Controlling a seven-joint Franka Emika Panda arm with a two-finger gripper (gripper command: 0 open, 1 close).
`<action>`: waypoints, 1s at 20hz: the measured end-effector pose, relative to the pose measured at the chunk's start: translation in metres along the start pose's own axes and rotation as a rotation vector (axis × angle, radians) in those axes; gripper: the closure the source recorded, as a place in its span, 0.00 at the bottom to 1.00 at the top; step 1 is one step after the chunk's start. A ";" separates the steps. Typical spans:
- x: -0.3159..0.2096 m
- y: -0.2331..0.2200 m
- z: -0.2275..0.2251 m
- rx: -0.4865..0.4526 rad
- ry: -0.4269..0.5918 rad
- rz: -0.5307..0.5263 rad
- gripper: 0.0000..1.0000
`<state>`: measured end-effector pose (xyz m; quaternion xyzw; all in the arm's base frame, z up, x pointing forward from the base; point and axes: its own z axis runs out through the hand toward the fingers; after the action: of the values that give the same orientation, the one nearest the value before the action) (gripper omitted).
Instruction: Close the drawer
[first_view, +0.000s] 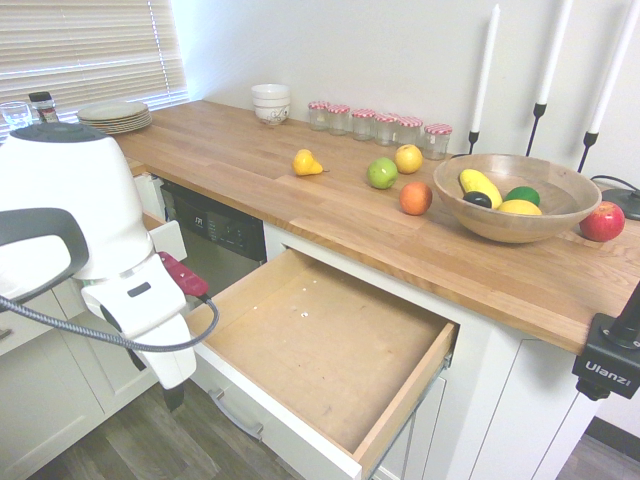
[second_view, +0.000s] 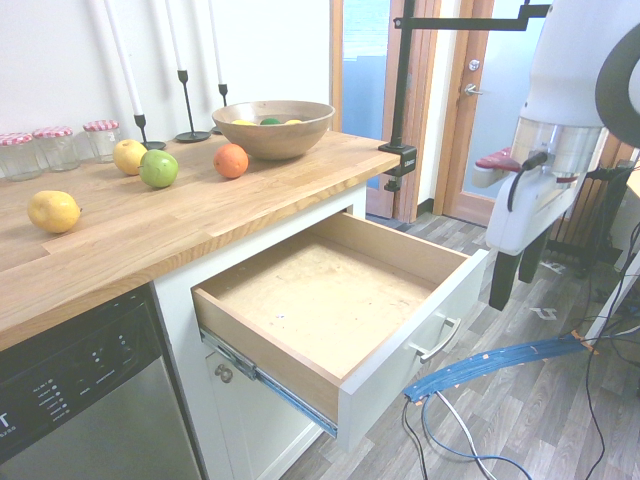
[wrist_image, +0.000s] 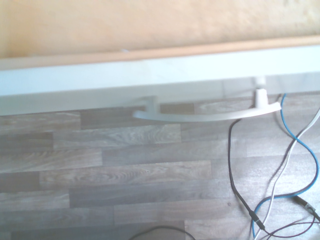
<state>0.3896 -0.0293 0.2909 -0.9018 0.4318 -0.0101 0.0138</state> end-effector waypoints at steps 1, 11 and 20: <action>0.004 0.003 0.008 -0.004 -0.005 0.003 0.00; 0.014 0.023 0.096 -0.069 -0.058 0.014 0.00; 0.036 0.013 0.159 -0.052 -0.062 -0.060 0.00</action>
<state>0.4072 -0.0628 0.1319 -0.9143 0.4040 0.0288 0.0033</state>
